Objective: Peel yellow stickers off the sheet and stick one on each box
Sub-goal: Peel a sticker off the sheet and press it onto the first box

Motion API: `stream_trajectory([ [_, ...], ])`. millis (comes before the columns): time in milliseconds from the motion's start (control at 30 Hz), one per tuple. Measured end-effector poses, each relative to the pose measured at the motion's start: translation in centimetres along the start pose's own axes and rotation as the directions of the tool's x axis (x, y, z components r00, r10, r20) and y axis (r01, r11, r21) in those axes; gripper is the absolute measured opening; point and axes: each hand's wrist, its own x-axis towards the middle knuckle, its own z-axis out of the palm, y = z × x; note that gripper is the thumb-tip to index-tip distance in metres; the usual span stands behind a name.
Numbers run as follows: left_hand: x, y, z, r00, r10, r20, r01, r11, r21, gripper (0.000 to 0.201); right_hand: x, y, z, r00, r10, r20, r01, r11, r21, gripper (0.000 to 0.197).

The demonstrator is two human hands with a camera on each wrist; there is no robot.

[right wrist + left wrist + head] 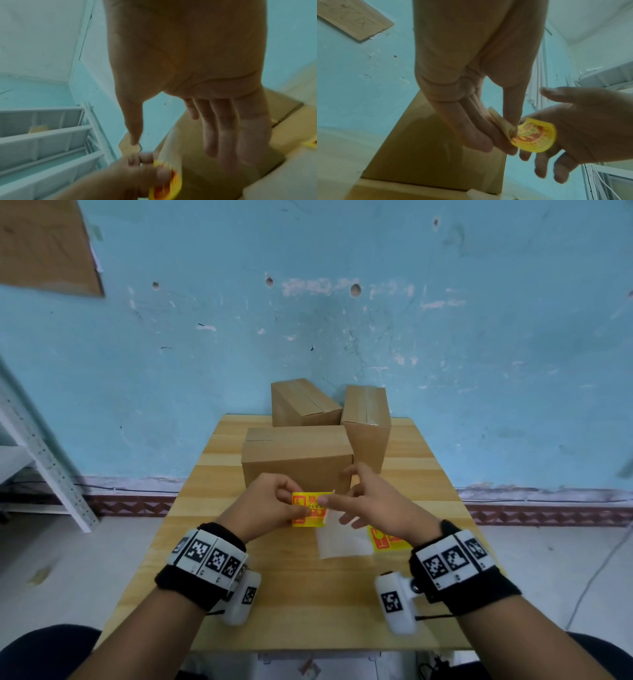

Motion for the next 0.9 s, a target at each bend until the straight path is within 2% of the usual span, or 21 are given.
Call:
stream_trajectory([
  [100,-0.1,-0.1,-0.1,0.993,0.048,-0.110,-0.050,0.999,-0.018,0.028,1.3,-0.2,1.5,0.988,-0.088,-0.127,0.071,0.988,-0.137,0.057],
  [167,-0.1,-0.4,-0.2,0.987,0.053,-0.151,-0.063,0.996,-0.062,0.043,2.3,0.1,1.8,0.968,-0.126,-0.215,0.095,0.984,-0.148,0.040],
  [233,-0.1,-0.8,-0.4,0.981,0.046,-0.189,-0.072,0.988,-0.134,0.059,3.1,0.4,1.9,0.958,-0.113,-0.264,0.106,0.994,-0.040,0.036],
  [333,-0.3,-1.5,-0.8,0.962,0.027,-0.270,-0.079,0.980,-0.184,0.059,3.6,0.7,2.3,0.952,-0.096,-0.291,0.153,0.972,0.179,0.032],
  [433,-0.6,-2.0,-1.3,0.938,-0.022,-0.346,-0.055,0.976,-0.212,0.059,3.6,1.2,2.9,0.957,-0.106,-0.268,0.190,0.931,0.311,0.022],
  [500,-0.8,-2.2,-1.9,0.933,-0.017,-0.359,-0.041,0.988,-0.152,0.047,3.5,1.6,3.0,0.971,-0.109,-0.214,0.179,0.921,0.345,0.023],
  [567,-1.0,-2.1,-2.4,0.956,0.020,-0.292,-0.070,0.984,-0.163,0.016,3.3,1.5,3.0,0.980,-0.121,-0.157,0.168,0.929,0.329,0.019],
  [600,-1.2,-2.0,-2.6,0.968,0.025,-0.249,-0.076,0.978,-0.195,0.007,3.2,1.4,2.8,0.982,-0.128,-0.135,0.166,0.933,0.319,0.013],
  [667,-1.4,-1.6,-2.9,0.977,0.002,-0.212,-0.059,0.963,-0.262,0.003,2.9,0.8,2.6,0.983,-0.147,-0.109,0.175,0.930,0.322,0.007],
  [700,-1.5,-1.6,-3.0,0.972,-0.006,-0.236,-0.062,0.958,-0.281,0.004,2.9,0.6,2.6,0.980,-0.165,-0.115,0.194,0.923,0.332,0.008],
  [733,-1.4,-1.7,-3.2,0.959,-0.001,-0.282,-0.077,0.961,-0.264,0.007,3.0,0.5,2.6,0.973,-0.185,-0.140,0.220,0.927,0.302,0.007],
  [800,-1.3,-2.1,-3.3,0.923,0.028,-0.383,-0.100,0.981,-0.169,0.015,3.1,0.2,2.8,0.945,-0.204,-0.254,0.238,0.965,0.107,0.009],
  [900,-1.1,-2.5,-2.8,0.901,-0.034,-0.432,0.002,0.997,-0.076,0.016,2.1,-0.3,3.7,0.857,-0.267,-0.441,0.184,0.958,-0.221,0.018],
])
